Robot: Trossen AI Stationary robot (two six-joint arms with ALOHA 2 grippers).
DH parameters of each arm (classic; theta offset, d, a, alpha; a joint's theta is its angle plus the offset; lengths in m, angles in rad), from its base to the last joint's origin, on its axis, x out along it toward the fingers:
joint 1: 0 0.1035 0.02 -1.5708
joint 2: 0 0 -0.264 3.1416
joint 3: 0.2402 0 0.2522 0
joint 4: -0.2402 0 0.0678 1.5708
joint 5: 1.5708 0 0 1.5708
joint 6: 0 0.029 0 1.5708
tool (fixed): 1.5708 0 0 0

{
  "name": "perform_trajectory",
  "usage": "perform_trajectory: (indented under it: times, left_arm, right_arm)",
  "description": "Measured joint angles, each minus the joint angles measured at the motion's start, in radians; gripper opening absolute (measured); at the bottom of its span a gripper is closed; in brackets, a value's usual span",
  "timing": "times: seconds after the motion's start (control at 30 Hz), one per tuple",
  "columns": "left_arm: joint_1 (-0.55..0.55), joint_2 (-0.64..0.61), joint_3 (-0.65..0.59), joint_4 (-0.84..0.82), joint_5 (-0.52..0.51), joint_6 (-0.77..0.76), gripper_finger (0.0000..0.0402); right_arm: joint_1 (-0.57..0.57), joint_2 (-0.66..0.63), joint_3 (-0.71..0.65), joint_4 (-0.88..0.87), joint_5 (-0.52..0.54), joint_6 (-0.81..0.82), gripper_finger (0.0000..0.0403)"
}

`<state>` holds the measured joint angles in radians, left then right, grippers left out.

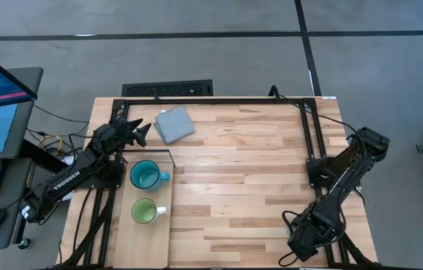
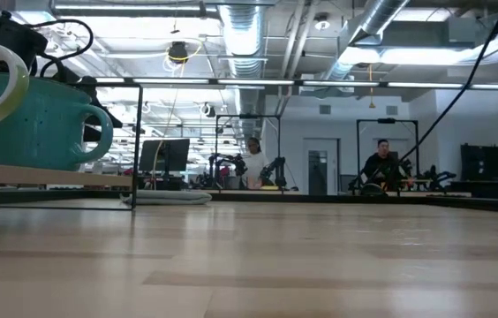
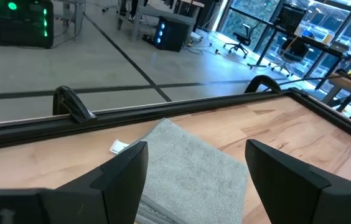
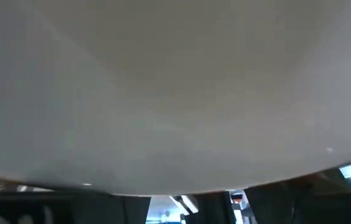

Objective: Stack small to large cups/mugs on shelf
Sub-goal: Put the blue mug on the shelf

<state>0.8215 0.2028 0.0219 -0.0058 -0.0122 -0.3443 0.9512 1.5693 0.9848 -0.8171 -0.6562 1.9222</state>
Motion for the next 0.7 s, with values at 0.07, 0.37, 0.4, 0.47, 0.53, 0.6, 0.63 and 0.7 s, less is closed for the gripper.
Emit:
perform_trajectory:
  times: [0.07,0.37,0.4,0.47,0.53,0.6,0.63,0.7]
  left_arm:
    - [0.000,0.000,0.000,0.000,0.000,0.000,0.0261]
    - [0.000,0.000,0.000,0.000,0.000,0.000,0.0261]
    - [0.000,0.000,0.000,0.000,0.001,0.000,0.0261]
    - [0.000,0.000,0.000,0.000,0.001,-0.006,0.0261]
    - [0.000,0.000,0.000,0.000,0.001,-0.007,0.0261]
    - [0.000,0.000,0.000,0.000,0.001,-0.006,0.0261]
    - [0.000,0.000,0.000,0.000,0.002,-0.006,0.0261]
    - [0.000,0.000,0.000,0.000,0.002,-0.006,0.0261]
  right_arm:
    - [0.000,0.003,0.001,-0.015,0.001,-0.004,0.0238]
    - [-0.007,0.000,-0.001,-0.122,-0.020,-0.051,0.0193]
    - [-0.010,-0.004,-0.002,-0.119,-0.024,-0.051,0.0188]
    - [-0.011,-0.014,-0.004,-0.112,-0.024,-0.047,0.0180]
    - [-0.011,-0.020,0.002,-0.115,-0.007,-0.063,0.0174]
    - [-0.010,-0.035,0.013,-0.110,0.007,-0.115,0.0169]
    - [-0.009,-0.041,0.016,-0.111,0.009,-0.137,0.0167]
    - [-0.009,-0.044,0.014,-0.131,0.016,-0.169,0.0162]
